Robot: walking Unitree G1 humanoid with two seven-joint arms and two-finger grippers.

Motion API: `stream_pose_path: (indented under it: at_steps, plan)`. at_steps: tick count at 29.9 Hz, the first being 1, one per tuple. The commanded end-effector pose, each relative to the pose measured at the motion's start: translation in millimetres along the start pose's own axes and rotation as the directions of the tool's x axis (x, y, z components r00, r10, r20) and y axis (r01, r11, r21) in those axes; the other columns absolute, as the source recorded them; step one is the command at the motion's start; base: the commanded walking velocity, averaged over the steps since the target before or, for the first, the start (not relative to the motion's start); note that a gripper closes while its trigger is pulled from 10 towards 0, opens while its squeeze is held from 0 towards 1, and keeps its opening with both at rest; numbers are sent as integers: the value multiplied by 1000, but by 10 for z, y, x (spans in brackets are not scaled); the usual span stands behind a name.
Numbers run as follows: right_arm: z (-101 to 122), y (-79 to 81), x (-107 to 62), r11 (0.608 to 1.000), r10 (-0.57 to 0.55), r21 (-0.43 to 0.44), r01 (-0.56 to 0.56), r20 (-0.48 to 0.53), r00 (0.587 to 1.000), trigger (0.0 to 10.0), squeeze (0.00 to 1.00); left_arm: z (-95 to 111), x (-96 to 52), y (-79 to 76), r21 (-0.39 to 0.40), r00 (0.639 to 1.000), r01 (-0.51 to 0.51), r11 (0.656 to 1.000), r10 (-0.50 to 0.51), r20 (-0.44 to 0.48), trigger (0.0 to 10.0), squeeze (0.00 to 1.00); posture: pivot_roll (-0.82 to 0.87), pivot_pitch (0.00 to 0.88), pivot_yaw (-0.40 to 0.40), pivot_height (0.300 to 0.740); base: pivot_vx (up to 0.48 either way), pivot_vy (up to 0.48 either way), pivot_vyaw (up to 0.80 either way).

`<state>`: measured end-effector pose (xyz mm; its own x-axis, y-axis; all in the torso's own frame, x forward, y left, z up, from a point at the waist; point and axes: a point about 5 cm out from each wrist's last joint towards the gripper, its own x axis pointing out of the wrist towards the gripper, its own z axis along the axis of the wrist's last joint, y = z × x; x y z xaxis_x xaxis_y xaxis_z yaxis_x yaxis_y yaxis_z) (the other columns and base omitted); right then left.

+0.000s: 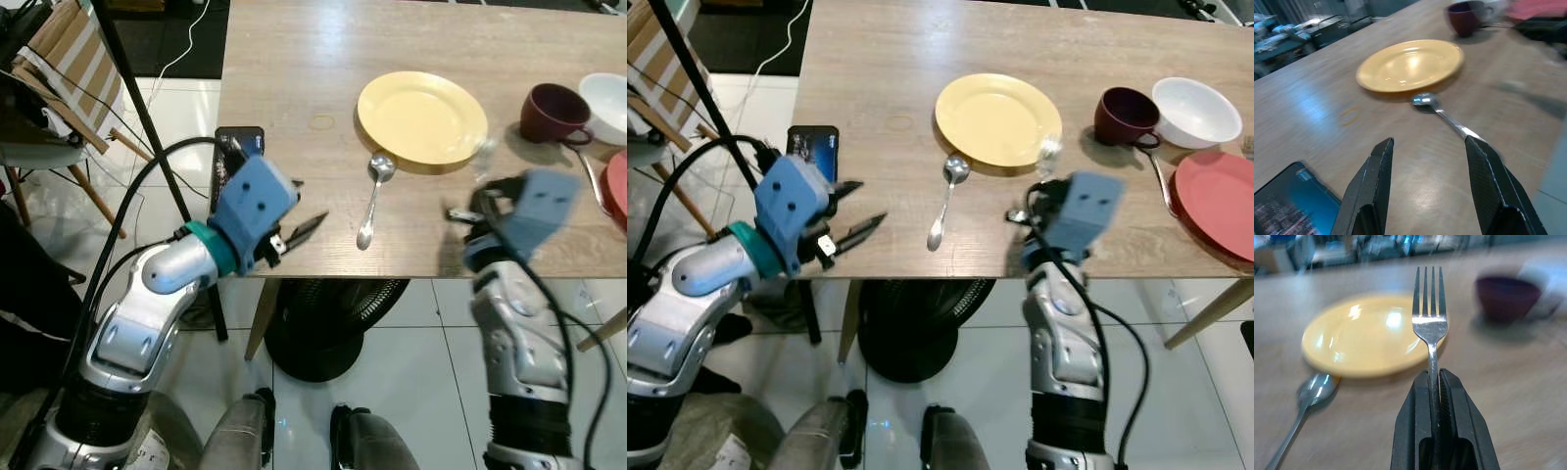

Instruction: Setting the table

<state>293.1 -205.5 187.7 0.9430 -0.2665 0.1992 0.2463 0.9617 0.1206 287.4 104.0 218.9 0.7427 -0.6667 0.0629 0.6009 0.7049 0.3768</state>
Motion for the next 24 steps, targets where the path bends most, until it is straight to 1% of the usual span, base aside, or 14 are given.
stream_pose_path:
  at_steps: [1, 2, 4, 7, 8, 9, 10, 11, 13, 15, 16, 17, 20, 24]
  plan:
    - [84, -96, -50, 998, -49, -40, 51, 51, 998, 10000, 0, -58, 4, 33, -11, 999, -44, 999, 44, -27, 10000, 0, 29, 143, 22, 740, 0, 0, 0]
    - [84, -96, -50, 998, -49, -40, 51, 51, 998, 10000, 0, -58, 4, 33, -11, 999, -44, 999, 44, -27, 10000, 0, 29, 143, 22, 740, 0, 0, 0]
    - [85, -151, -132, 991, -67, -109, 73, 62, 996, 10000, 0, -108, 34, 104, -25, 992, -122, 992, 121, -49, 10000, 0, 16, 132, 33, 740, 0, 0, 0]
    - [20, -154, -195, 989, -53, -133, 58, 41, 998, 10000, 0, -150, 39, 145, -31, 984, -169, 985, 167, -64, 10000, 0, 11, 129, 38, 740, 0, 0, 0]
    - [-68, -142, -271, 988, -14, -151, 15, 8, 1000, 10000, 0, -213, 21, 202, -29, 971, -226, 974, 223, -87, 10000, 0, 5, 123, 42, 740, 0, 0, 0]
    - [-68, -142, -271, 988, -14, -151, 15, 8, 1000, 10000, 0, -213, 21, 202, -29, 971, -226, 974, 223, -87, 10000, 0, 5, 123, 42, 740, 0, 0, 0]
    - [-143, -112, -330, 987, 42, -155, -46, -25, 999, 10000, 0, -279, -19, 260, -29, 955, -278, 960, 274, -113, 10000, 0, 2, 119, 46, 740, 0, 0, 0]
    - [-143, -112, -330, 987, 42, -155, -46, -25, 999, 10000, 0, -279, -19, 260, -29, 955, -278, 960, 274, -113, 10000, 0, 2, 119, 46, 740, 0, 0, 0]
    - [-204, -27, -370, 978, 146, -146, -152, -56, 988, 10000, 0, -364, -114, 364, -11, 924, -357, 934, 352, -146, 10000, 0, 3, 115, 44, 740, 0, 0, 0]
    - [-204, -27, -370, 978, 146, -146, -152, -56, 988, 10000, 0, -364, -114, 364, -11, 924, -357, 934, 352, -146, 10000, 0, 3, 115, 44, 740, 0, 0, 0]
    - [-212, 21, -358, 974, 186, -121, -193, -64, 980, 10000, 0, -372, -142, 398, 0, 913, -385, 923, 381, -148, 10000, 0, 13, 110, 36, 740, 0, 0, 0]
    - [-212, 21, -358, 974, 186, -121, -193, -64, 980, 10000, 0, -372, -142, 398, 0, 913, -385, 923, 381, -148, 10000, 0, 13, 110, 36, 740, 0, 0, 0]
    - [-215, 108, -296, 973, 216, -74, -220, -60, 974, 10000, 0, -345, -168, 445, 32, 893, -432, 901, 432, -127, 10000, 0, 27, 104, 26, 740, 0, 0, 0]
    - [-226, 156, -209, 978, 196, -56, -199, -56, 979, 10000, 0, -315, -164, 470, 58, 880, -460, 886, 464, -103, 10000, 0, 46, 89, 8, 740, 0, 0, 0]
